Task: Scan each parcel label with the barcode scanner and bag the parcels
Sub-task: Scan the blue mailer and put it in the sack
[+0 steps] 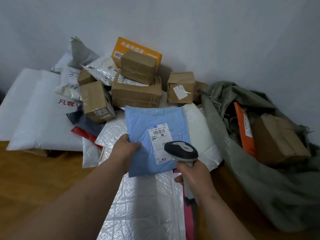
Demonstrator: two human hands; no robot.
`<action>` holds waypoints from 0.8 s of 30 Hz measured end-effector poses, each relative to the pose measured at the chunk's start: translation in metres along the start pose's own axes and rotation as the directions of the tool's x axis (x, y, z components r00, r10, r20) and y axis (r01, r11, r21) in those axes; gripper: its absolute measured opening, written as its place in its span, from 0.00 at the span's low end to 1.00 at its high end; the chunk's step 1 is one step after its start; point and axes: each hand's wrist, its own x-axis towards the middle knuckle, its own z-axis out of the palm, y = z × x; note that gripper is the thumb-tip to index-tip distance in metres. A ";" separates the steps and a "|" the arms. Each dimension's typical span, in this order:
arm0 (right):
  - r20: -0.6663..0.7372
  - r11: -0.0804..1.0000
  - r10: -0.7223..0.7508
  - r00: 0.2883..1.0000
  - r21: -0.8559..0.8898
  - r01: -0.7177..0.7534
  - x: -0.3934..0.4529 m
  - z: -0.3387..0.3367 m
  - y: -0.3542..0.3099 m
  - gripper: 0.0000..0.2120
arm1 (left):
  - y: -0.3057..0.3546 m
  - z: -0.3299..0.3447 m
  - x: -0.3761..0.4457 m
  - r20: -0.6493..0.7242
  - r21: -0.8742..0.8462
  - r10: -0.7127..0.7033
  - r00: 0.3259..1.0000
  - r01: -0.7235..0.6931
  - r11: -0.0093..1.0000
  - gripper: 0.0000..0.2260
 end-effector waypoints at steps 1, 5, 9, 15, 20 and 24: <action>-0.012 1.000 -0.006 1.000 0.000 0.006 -0.005 -0.003 0.000 0.06 | 0.003 -0.004 -0.003 0.003 -0.002 0.024 1.000 -0.024 1.000 0.10; 0.000 0.998 -0.059 0.998 -0.021 0.059 -0.028 -0.008 -0.003 0.05 | 0.014 -0.016 -0.014 0.033 -0.033 0.086 0.996 -0.084 0.996 0.10; 0.008 0.989 -0.124 0.992 -0.076 0.124 -0.048 -0.009 -0.010 0.03 | 0.021 -0.023 -0.024 0.060 -0.019 0.136 0.989 -0.135 0.991 0.10; -0.028 0.982 -0.144 0.989 -0.130 0.139 -0.068 -0.009 -0.014 0.02 | 0.025 -0.035 -0.039 0.104 0.012 0.172 0.980 -0.174 0.985 0.11; -0.054 0.979 -0.151 0.987 -0.148 0.142 -0.081 -0.008 -0.016 0.04 | 0.027 -0.041 -0.046 0.121 -0.007 0.195 0.973 -0.196 0.981 0.11; -0.068 0.978 -0.154 0.986 -0.149 0.143 -0.089 -0.006 -0.017 0.03 | 0.028 -0.043 -0.050 0.135 0.000 0.208 0.969 -0.210 0.978 0.11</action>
